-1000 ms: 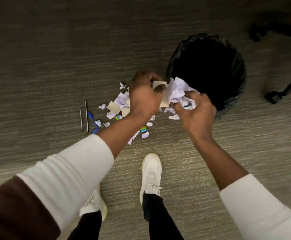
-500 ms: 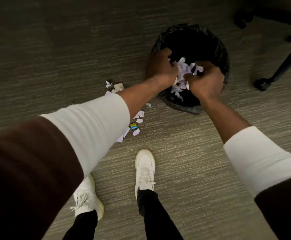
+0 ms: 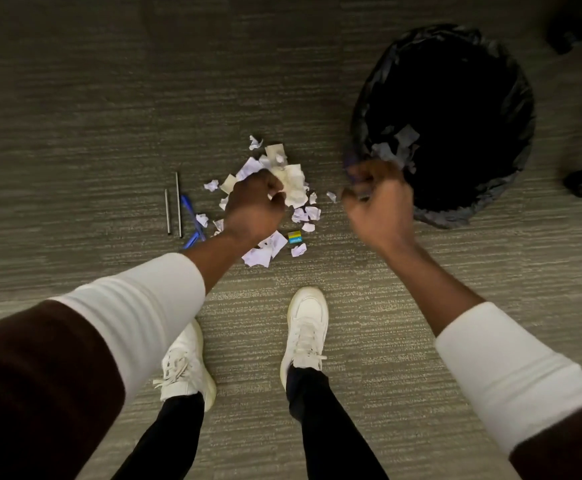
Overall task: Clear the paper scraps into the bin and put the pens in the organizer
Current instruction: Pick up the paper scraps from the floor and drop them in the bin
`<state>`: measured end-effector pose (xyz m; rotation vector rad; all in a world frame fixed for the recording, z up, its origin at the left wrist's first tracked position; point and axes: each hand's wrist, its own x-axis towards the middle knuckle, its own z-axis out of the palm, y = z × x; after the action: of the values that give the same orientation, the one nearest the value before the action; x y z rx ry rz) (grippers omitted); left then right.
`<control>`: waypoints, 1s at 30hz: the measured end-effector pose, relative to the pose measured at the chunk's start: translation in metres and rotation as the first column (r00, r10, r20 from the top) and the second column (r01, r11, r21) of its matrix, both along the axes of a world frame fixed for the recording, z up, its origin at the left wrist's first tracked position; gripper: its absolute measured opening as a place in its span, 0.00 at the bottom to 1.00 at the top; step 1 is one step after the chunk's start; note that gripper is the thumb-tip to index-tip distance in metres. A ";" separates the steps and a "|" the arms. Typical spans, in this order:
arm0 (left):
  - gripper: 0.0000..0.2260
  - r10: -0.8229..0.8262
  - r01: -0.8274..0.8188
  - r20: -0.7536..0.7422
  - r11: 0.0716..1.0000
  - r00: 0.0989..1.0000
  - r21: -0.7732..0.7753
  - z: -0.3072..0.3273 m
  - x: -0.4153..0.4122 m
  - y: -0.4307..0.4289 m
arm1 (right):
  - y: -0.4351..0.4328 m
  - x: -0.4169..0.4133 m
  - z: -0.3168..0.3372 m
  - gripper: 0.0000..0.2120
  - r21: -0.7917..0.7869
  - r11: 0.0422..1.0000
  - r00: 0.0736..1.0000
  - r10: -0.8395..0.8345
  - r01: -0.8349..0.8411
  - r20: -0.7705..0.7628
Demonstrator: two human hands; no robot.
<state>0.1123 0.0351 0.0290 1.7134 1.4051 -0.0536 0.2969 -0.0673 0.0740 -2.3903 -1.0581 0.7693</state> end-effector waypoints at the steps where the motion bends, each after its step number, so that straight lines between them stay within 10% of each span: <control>1: 0.03 -0.023 0.023 -0.050 1.000 0.998 -0.007 -0.008 -0.015 -0.002 | -0.002 -0.010 -0.013 0.17 -0.053 0.996 0.997 0.072 -0.073 -0.018; 9: 0.39 -0.405 0.447 -0.390 0.895 0.827 0.017 -0.085 -0.082 -0.023 | -0.014 -0.051 -0.127 0.41 -0.380 0.848 0.928 0.362 -0.369 -0.092; 18: 0.59 -0.286 0.344 -0.384 0.935 0.878 0.090 -0.198 -0.076 0.005 | 0.034 -0.051 -0.223 0.55 -0.405 0.811 0.883 0.469 -0.423 0.017; 25: 0.51 -0.337 0.426 -0.378 0.886 0.863 0.184 -0.234 -0.070 0.014 | 0.088 -0.073 -0.254 0.61 -0.436 0.748 0.800 0.592 -0.500 0.098; 30: 0.33 -0.310 0.423 -0.408 0.878 0.859 0.223 -0.240 -0.070 0.009 | 0.082 -0.098 -0.259 0.46 -0.500 0.697 0.732 0.661 -0.514 0.168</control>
<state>0.0426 0.0438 -0.2114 2.3150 1.3674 -0.4053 0.1985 0.0145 -0.1849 -2.5976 -2.0854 0.8820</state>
